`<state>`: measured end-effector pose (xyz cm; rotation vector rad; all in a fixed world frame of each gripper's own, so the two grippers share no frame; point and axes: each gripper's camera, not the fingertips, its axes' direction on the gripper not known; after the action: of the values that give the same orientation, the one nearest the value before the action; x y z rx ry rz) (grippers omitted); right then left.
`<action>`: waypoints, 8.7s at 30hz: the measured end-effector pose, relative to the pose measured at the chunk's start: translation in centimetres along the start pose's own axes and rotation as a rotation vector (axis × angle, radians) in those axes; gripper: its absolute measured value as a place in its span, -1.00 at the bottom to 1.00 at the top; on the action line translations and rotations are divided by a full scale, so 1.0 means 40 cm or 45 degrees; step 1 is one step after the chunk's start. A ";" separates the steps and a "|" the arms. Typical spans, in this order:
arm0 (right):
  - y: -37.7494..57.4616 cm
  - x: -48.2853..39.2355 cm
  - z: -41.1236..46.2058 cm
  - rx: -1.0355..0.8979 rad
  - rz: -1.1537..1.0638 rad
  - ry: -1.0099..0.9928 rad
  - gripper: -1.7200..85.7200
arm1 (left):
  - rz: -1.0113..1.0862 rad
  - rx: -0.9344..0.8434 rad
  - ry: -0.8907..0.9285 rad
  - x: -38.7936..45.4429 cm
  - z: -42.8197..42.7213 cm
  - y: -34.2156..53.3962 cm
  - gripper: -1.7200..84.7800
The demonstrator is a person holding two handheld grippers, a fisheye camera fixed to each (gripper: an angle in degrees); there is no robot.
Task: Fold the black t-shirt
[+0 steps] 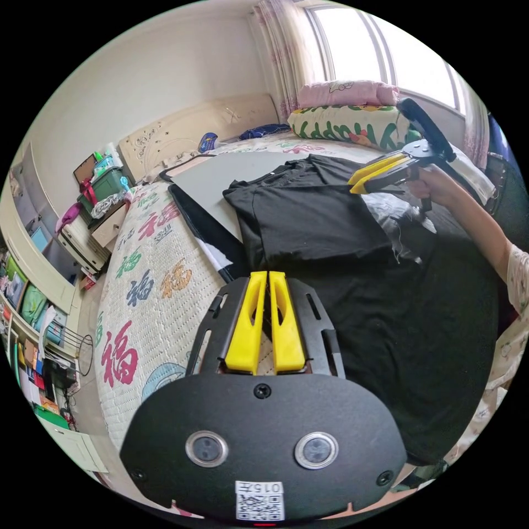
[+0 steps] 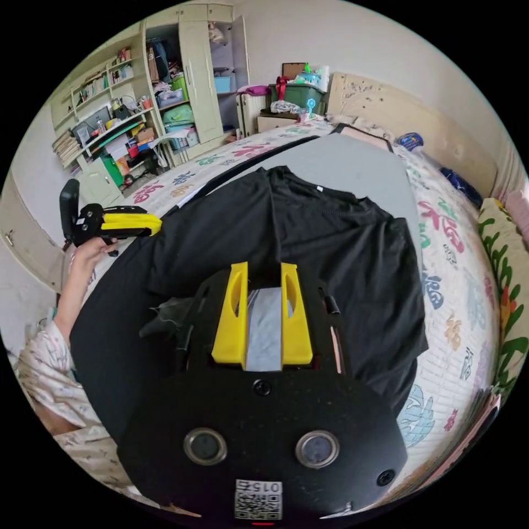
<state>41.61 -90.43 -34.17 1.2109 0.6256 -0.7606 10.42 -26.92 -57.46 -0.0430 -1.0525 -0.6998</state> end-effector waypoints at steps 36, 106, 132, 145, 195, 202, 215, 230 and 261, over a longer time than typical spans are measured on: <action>-0.359 0.132 -0.555 0.282 0.313 0.037 -0.73 | -0.428 0.137 0.181 -0.480 -0.218 -0.275 -0.81; 0.565 -0.704 -1.484 0.204 -0.124 -0.434 -0.93 | 0.178 0.284 0.183 0.170 -0.255 0.948 -0.95; 0.587 -0.474 -1.764 0.470 -0.264 -0.775 -0.86 | 0.011 0.455 0.384 0.022 -0.352 0.853 -0.95; 0.318 -0.016 -1.654 0.640 0.456 -0.435 -0.74 | -0.562 0.399 0.235 -0.382 -0.324 0.467 -0.75; 0.233 -0.075 -0.882 0.910 0.307 0.625 -0.96 | -0.008 0.761 0.131 -0.128 -0.495 -0.364 -0.95; 0.241 -0.614 -0.732 0.643 -0.425 0.254 -0.93 | -0.422 0.393 0.178 -0.318 -0.365 -0.445 -0.82; 0.259 -1.119 -0.250 -0.107 -0.960 -0.246 -0.74 | -0.622 0.288 0.695 -0.613 -0.248 -0.449 -0.79; 0.412 -1.138 -0.234 -0.079 -0.970 -0.194 -0.92 | -0.692 0.132 0.670 -0.773 -0.135 -0.357 -0.90; 0.792 -0.480 -0.681 0.136 -0.300 0.125 -0.90 | 1.077 0.063 1.041 -0.331 -0.070 0.291 -0.93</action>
<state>54.45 -55.23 -7.49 1.2921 0.8269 -0.9456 14.97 -12.03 -66.20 -0.1367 -0.1957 0.1075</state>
